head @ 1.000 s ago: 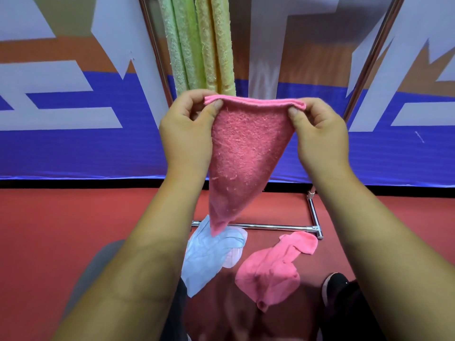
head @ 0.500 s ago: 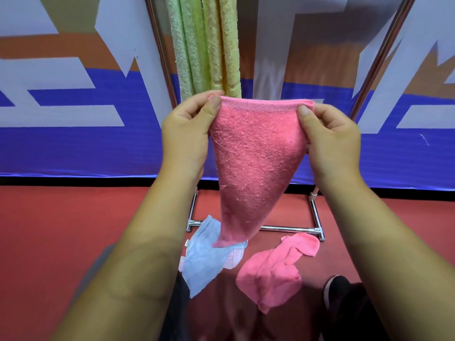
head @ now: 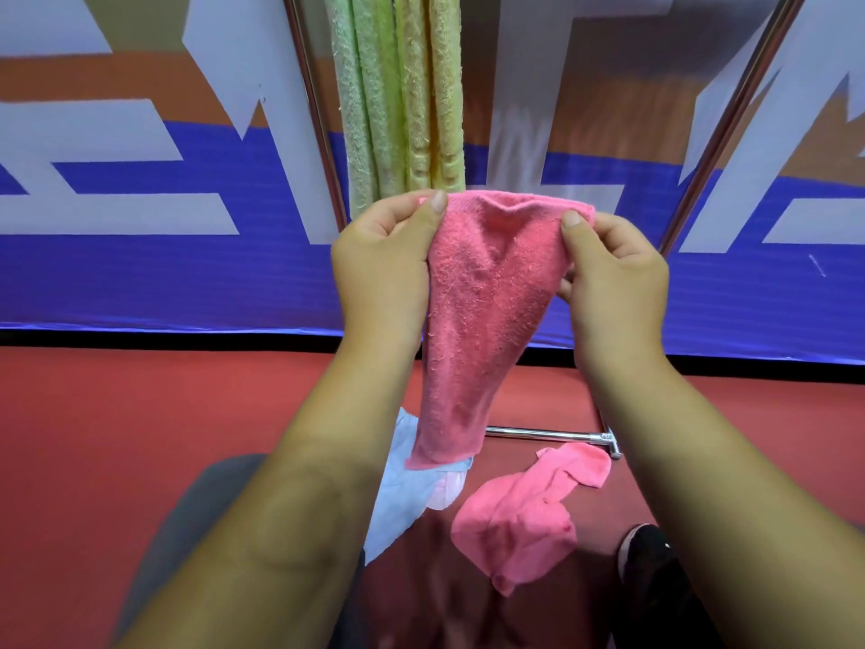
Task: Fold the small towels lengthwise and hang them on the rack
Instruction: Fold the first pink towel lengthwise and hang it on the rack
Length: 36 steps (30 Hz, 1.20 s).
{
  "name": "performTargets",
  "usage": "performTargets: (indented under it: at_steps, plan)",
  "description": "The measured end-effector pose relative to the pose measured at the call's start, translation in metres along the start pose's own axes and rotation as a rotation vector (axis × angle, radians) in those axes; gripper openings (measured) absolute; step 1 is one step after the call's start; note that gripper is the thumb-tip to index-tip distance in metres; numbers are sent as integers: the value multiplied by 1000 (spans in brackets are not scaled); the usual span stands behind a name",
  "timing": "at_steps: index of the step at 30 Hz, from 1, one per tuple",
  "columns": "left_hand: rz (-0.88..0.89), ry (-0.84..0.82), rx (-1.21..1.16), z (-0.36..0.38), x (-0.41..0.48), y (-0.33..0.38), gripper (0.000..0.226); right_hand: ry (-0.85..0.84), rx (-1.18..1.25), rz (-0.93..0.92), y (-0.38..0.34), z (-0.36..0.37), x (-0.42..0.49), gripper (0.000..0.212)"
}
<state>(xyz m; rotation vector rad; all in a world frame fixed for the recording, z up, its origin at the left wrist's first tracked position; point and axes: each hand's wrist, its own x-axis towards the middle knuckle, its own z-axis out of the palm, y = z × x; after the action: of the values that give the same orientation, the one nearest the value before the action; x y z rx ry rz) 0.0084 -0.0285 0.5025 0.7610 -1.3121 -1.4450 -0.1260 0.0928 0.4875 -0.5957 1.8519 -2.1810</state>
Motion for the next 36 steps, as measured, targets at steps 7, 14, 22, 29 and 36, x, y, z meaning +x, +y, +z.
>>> performTargets:
  at_steps: [7,14,22,29,36]
  plan:
    - [-63,9,38,10,-7,-14,15,56,-98,87,9,6,0,23]
    - [-175,37,40,8,2,-27,17,23,-160,145,16,7,2,29]
    - [-587,97,-179,-6,3,-43,35,72,-48,482,29,-3,10,16]
    - [-385,20,-70,4,-3,-34,16,16,-266,64,25,5,3,42]
    - [-175,-39,82,20,-14,-38,23,-31,-308,-68,14,16,-22,18]
